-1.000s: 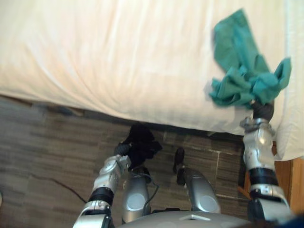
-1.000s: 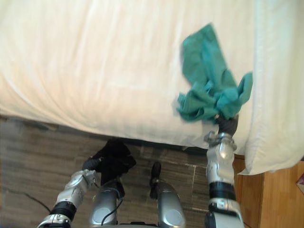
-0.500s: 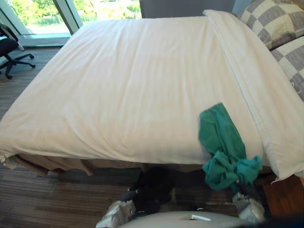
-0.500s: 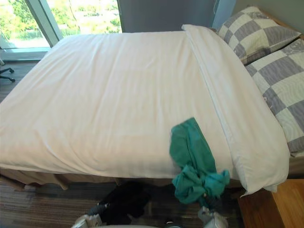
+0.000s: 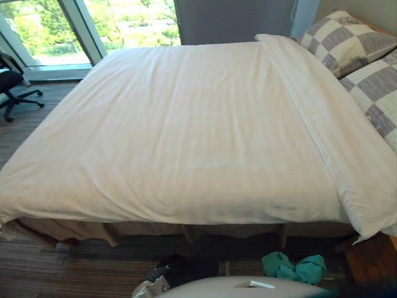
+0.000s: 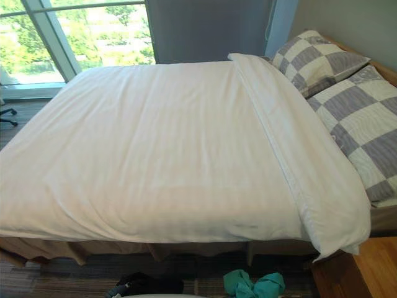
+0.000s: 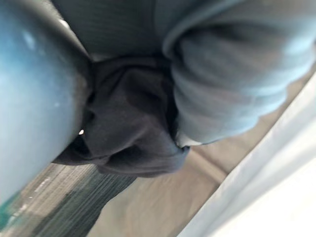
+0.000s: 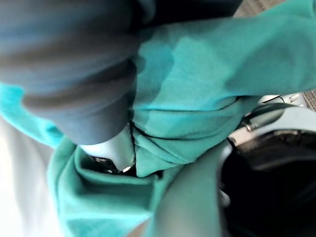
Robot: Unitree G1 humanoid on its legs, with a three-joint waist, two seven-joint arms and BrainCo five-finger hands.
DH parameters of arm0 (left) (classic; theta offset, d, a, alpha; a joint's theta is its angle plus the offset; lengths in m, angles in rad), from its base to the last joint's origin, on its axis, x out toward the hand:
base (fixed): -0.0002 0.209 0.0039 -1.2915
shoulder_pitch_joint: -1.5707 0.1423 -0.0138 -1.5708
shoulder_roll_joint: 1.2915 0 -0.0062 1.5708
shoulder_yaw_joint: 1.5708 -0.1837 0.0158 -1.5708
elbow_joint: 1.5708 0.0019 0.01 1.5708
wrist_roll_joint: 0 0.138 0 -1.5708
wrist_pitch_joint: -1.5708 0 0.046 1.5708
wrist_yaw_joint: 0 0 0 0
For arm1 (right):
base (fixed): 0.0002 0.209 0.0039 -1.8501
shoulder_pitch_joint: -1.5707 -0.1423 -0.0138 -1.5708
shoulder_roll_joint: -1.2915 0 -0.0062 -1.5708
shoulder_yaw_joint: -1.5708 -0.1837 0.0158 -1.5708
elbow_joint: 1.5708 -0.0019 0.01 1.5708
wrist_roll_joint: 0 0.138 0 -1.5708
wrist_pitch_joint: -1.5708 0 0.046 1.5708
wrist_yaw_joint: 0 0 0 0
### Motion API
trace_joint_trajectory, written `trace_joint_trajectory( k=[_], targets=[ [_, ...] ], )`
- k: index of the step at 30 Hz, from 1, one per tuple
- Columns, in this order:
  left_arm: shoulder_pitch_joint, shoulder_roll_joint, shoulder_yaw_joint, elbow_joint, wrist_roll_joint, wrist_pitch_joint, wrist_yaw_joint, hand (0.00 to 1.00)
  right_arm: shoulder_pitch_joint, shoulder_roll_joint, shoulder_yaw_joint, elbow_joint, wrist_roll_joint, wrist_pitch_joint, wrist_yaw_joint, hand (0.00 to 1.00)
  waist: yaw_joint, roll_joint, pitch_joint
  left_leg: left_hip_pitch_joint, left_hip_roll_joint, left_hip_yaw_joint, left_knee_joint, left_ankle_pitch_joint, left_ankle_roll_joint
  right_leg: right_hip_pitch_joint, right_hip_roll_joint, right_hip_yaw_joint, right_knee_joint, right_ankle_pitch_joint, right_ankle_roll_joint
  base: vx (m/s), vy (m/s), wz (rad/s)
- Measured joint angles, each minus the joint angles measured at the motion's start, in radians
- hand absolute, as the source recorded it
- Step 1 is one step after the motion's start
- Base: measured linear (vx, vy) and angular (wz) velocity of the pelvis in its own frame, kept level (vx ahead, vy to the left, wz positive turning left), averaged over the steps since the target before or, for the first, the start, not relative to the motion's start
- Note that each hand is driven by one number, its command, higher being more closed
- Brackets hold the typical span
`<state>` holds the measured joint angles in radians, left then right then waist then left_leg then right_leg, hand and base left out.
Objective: Tidy the bed and pick cloth on bed and put in laundry
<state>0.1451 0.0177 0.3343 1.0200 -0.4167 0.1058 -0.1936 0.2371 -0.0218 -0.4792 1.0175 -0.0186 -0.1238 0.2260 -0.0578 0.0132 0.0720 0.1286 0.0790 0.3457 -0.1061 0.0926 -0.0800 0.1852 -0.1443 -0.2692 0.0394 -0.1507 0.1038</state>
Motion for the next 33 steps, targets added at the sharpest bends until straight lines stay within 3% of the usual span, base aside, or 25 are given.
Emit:
trace_joint_trajectory(
  k=[2,4,7,8,10,11,13,14,15,16,17,18,20,23,25,29,31,33],
  targets=[
    [0.009,-0.004,-0.002,-0.011,0.000,-0.013,0.005,1.00,0.002,-0.007,0.043,-0.006,-0.019,-0.031,0.008,1.00,-0.001,-0.013,-0.010,-0.043,-0.055,-0.117,0.000,0.000,0.034,-0.018,-0.028,-0.006,0.116,-0.113,0.031,0.03,0.015,1.51],
    [0.016,0.010,-0.023,-0.017,0.006,-0.025,0.008,1.00,0.005,-0.005,0.075,-0.009,-0.047,-0.052,0.014,1.00,-0.002,-0.032,-0.019,-0.082,-0.114,-0.227,0.000,0.015,0.060,-0.016,-0.012,0.064,0.147,-0.172,0.029,0.12,-0.052,1.86],
    [0.023,0.013,-0.048,-0.021,0.006,-0.043,0.025,1.00,-0.010,-0.023,0.148,-0.008,-0.067,-0.074,0.015,1.00,0.036,-0.035,-0.024,-0.113,-0.164,-0.348,0.002,0.044,0.094,0.010,-0.034,0.046,0.193,-0.152,0.014,0.18,-0.014,1.66],
    [0.023,0.012,-0.052,-0.026,0.006,-0.051,0.026,1.00,-0.020,-0.023,0.167,-0.008,-0.067,-0.075,0.015,1.00,0.048,-0.035,-0.024,-0.110,-0.168,-0.390,0.007,0.056,0.104,0.017,-0.029,0.032,0.213,-0.132,0.017,0.20,-0.023,1.46],
    [0.029,0.010,-0.052,-0.053,0.006,-0.065,0.027,1.00,-0.065,-0.017,0.208,-0.009,-0.084,-0.078,0.037,1.00,0.075,-0.019,-0.019,-0.112,-0.160,-0.454,0.008,0.068,0.116,-0.007,-0.009,0.034,0.289,-0.112,-0.013,0.20,-0.041,1.38],
    [0.037,0.015,-0.052,-0.064,-0.002,-0.079,0.026,1.00,-0.108,-0.012,0.234,-0.008,-0.088,-0.080,0.052,1.00,0.085,-0.035,-0.013,-0.114,-0.175,-0.508,0.007,0.072,0.113,0.008,-0.002,0.032,0.228,-0.143,-0.035,0.12,-0.057,1.11],
    [0.030,0.027,-0.071,-0.064,-0.003,-0.088,0.024,1.00,-0.149,0.003,0.253,0.003,-0.093,-0.080,0.060,1.00,0.084,-0.054,-0.009,-0.134,-0.214,-0.563,0.002,0.092,0.110,0.028,-0.009,-0.009,0.175,-0.129,-0.038,0.02,-0.098,1.25],
    [0.023,0.029,-0.093,-0.064,0.004,-0.090,0.018,1.00,-0.166,0.005,0.249,0.017,-0.094,-0.074,0.061,1.00,0.076,-0.053,-0.014,-0.153,-0.222,-0.559,0.001,0.045,0.152,0.046,-0.023,-0.080,0.154,-0.125,-0.030,-0.03,-0.076,1.66],
    [0.021,0.041,-0.098,-0.064,0.018,-0.090,0.004,1.00,-0.179,0.008,0.240,0.032,-0.086,-0.054,0.060,1.00,0.079,-0.064,-0.016,-0.166,-0.224,-0.390,0.001,-0.056,0.203,0.087,-0.036,-0.181,0.093,-0.105,-0.018,0.01,-0.005,2.04],
    [0.005,0.047,-0.098,-0.061,0.049,-0.089,-0.005,1.00,-0.190,0.011,0.234,0.057,-0.061,-0.039,0.063,1.00,0.068,-0.098,-0.001,-0.186,-0.201,-0.182,0.091,-0.100,0.241,0.128,-0.069,-0.278,0.059,-0.084,-0.018,0.03,0.042,1.91],
    [-0.005,0.050,-0.098,-0.056,0.068,-0.088,-0.008,1.00,-0.189,-0.001,0.229,0.066,-0.036,-0.030,0.064,1.00,0.069,-0.078,0.009,-0.197,-0.178,-0.084,0.148,-0.107,0.246,0.145,-0.065,-0.311,0.065,-0.082,-0.016,0.04,0.064,2.20],
    [-0.007,0.032,-0.102,-0.055,0.095,-0.087,-0.019,1.00,-0.176,-0.029,0.214,0.074,-0.002,-0.008,0.063,1.00,0.062,-0.029,0.018,-0.202,-0.125,0.019,0.206,-0.105,0.234,0.171,-0.041,-0.365,0.094,-0.083,-0.016,0.03,0.051,2.03],
    [-0.002,0.031,-0.110,-0.062,0.112,-0.089,-0.029,1.00,-0.158,-0.044,0.195,0.080,0.038,0.020,0.059,1.00,0.060,-0.023,0.024,-0.199,-0.138,0.000,0.222,-0.103,0.231,0.185,-0.059,-0.404,0.190,-0.087,-0.018,0.07,0.090,2.07],
    [-0.007,0.068,-0.110,-0.061,0.115,-0.087,-0.039,1.00,-0.169,-0.023,0.128,0.079,0.095,0.019,0.059,1.00,0.077,-0.068,0.039,-0.194,-0.164,-0.034,0.205,-0.110,0.235,0.165,-0.094,-0.434,0.329,-0.064,-0.022,0.10,0.071,1.33],
    [-0.009,0.076,-0.113,-0.062,0.120,-0.085,-0.042,1.00,-0.173,-0.002,0.099,0.075,0.106,0.018,0.065,1.00,0.080,-0.074,0.041,-0.156,-0.181,-0.090,0.132,-0.070,0.233,0.160,-0.093,-0.436,0.323,-0.108,-0.014,0.15,0.045,0.86],
    [-0.015,0.093,-0.159,-0.045,0.136,-0.066,-0.051,1.00,-0.140,0.003,0.058,0.042,0.134,0.007,0.073,1.00,0.072,-0.054,0.045,-0.052,-0.186,-0.199,0.027,-0.035,0.231,0.134,-0.106,-0.442,0.294,-0.114,-0.011,0.16,0.029,0.71],
    [-0.016,0.103,-0.176,-0.043,0.134,-0.065,-0.071,1.00,-0.115,0.002,0.052,0.039,0.142,0.005,0.073,1.00,0.075,-0.054,0.047,-0.025,-0.195,-0.240,0.009,-0.034,0.230,0.109,-0.131,-0.441,0.310,-0.062,-0.005,0.13,-0.021,0.74],
    [-0.023,0.108,-0.178,-0.025,0.134,-0.066,-0.083,1.00,-0.113,-0.001,0.031,0.040,0.160,0.005,0.074,1.00,0.077,-0.059,0.045,-0.006,-0.198,-0.277,0.004,-0.042,0.217,0.088,-0.158,-0.426,0.398,-0.017,-0.022,0.15,-0.047,0.59]
  ],
)
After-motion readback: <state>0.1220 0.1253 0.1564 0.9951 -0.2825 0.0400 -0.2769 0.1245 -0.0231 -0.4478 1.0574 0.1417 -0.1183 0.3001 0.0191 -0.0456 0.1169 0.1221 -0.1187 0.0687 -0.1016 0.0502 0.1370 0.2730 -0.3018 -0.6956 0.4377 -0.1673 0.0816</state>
